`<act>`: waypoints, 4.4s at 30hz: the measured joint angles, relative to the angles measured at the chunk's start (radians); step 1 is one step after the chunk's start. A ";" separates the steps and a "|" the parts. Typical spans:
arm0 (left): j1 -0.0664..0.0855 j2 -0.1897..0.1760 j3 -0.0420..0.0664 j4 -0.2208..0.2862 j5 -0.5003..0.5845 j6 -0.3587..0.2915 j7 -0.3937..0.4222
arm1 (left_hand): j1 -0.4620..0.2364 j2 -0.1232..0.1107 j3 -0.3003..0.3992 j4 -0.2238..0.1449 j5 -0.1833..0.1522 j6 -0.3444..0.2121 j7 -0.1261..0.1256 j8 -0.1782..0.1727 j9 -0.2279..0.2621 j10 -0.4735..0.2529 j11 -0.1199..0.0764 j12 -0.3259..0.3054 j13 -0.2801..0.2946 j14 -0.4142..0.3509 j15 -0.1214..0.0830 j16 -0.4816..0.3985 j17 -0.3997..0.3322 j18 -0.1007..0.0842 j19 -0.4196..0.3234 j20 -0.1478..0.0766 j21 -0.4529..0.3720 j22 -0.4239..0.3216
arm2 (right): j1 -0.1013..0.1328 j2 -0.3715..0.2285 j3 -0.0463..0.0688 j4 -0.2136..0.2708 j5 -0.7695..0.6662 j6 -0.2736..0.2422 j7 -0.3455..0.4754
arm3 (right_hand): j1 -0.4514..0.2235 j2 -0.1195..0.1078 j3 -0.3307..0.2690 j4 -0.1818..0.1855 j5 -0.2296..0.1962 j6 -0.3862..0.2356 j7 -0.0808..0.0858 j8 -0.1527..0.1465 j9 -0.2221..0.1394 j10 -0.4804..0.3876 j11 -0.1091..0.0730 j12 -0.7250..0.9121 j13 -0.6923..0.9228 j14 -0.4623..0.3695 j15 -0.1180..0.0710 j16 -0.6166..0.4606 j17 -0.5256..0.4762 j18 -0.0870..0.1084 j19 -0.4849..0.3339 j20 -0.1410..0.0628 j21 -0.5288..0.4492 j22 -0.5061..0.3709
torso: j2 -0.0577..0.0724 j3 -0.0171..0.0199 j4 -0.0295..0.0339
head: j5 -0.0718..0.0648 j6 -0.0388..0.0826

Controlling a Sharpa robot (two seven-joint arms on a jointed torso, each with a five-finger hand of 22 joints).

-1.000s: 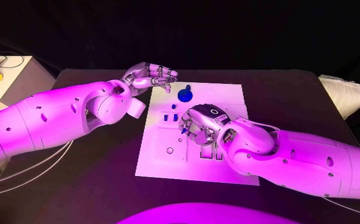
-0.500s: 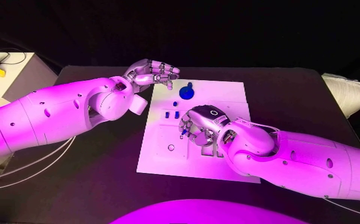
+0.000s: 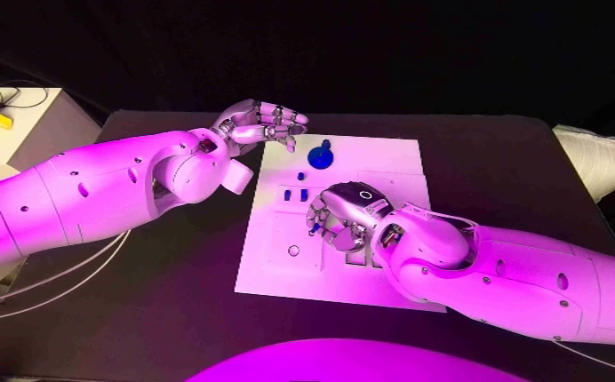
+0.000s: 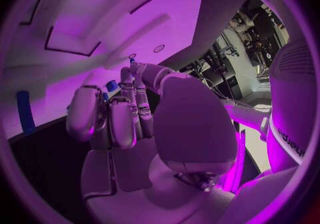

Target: Assemble the parts on the task board

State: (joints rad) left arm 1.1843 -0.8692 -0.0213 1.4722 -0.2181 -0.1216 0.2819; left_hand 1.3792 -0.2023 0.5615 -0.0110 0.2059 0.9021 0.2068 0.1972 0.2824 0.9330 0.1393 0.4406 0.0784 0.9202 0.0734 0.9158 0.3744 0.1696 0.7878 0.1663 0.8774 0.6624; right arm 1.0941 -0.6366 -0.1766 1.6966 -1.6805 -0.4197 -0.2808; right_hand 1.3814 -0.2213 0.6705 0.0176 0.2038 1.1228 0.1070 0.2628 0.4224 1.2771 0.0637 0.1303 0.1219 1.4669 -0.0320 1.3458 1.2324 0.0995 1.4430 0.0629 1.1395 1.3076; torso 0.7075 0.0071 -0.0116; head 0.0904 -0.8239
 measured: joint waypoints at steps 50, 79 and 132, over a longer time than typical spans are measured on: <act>0.000 -0.002 0.000 0.001 -0.001 0.000 -0.009 | 0.000 0.000 0.000 0.000 0.000 0.000 0.000 0.000 0.000 0.000 0.000 0.000 -0.001 0.000 0.000 -0.004 -0.001 0.000 0.000 0.000 0.000 -0.001 | -0.012 0.025 -0.006 -0.035 0.002 0.032 0.041 | -0.083 -0.026 -0.029 0.010 0.004 -0.103 0.038 -0.060 -0.011 -0.072 0.019 -0.062 -0.024 -0.001 0.025 -0.061 -0.088 0.000 -0.070 0.031 -0.192 -0.053 | 0.000 -0.0002 -0.0009 | 0.002 -0.008; 0.000 -0.012 0.000 0.004 -0.002 0.001 -0.020 | 0.004 0.004 0.000 0.000 0.000 0.000 0.000 0.000 -0.001 0.000 0.000 0.000 -0.002 0.000 0.000 -0.004 -0.002 0.000 0.004 0.004 -0.004 -0.002 | 0.025 -0.137 0.009 0.060 0.084 -0.084 0.061 | -0.074 -0.036 -0.092 0.024 0.001 -0.161 0.050 -0.107 -0.030 -0.156 0.028 0.054 -0.037 -0.005 0.036 -0.006 -0.049 0.015 -0.034 0.042 -0.125 -0.015 | -0.001 0.0015 -0.0019 | -0.010 0.005; 0.000 -0.013 0.000 0.002 -0.002 0.009 -0.021 | -0.004 0.012 -0.006 0.006 0.000 0.000 0.000 -0.004 -0.002 -0.004 0.004 0.000 -0.004 0.000 0.000 -0.008 -0.003 0.000 0.004 0.004 -0.008 -0.006 | 0.110 -0.209 0.017 -0.010 0.040 0.151 0.051 | 0.154 0.029 -0.286 0.258 -0.075 -0.040 0.024 -0.120 -0.055 -0.150 0.011 0.111 -0.058 -0.003 0.029 0.021 -0.050 0.000 -0.002 0.026 -0.068 0.000 | 0.000 -0.0001 0.0001 | -0.040 0.026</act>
State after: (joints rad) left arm 1.1842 -0.8824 -0.0214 1.4738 -0.2204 -0.1122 0.2611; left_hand 1.3750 -0.1901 0.5558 -0.0054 0.2059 0.9023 0.2067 0.1937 0.2809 0.9294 0.1429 0.4406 0.0748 0.9201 0.0734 0.9075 0.3713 0.1695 0.7915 0.1700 0.8695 0.6567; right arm 1.2038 -0.8455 -0.1594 1.6868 -1.6405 -0.2690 -0.2293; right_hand 1.5351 -0.1928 0.3844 0.2756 0.1291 1.0823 0.1309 0.1426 0.3673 1.1275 0.0744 0.2415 0.0638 1.4642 -0.0028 1.3671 1.1828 0.0999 1.4414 0.0893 1.0719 1.3077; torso 0.7075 0.0070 -0.0115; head 0.0500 -0.7982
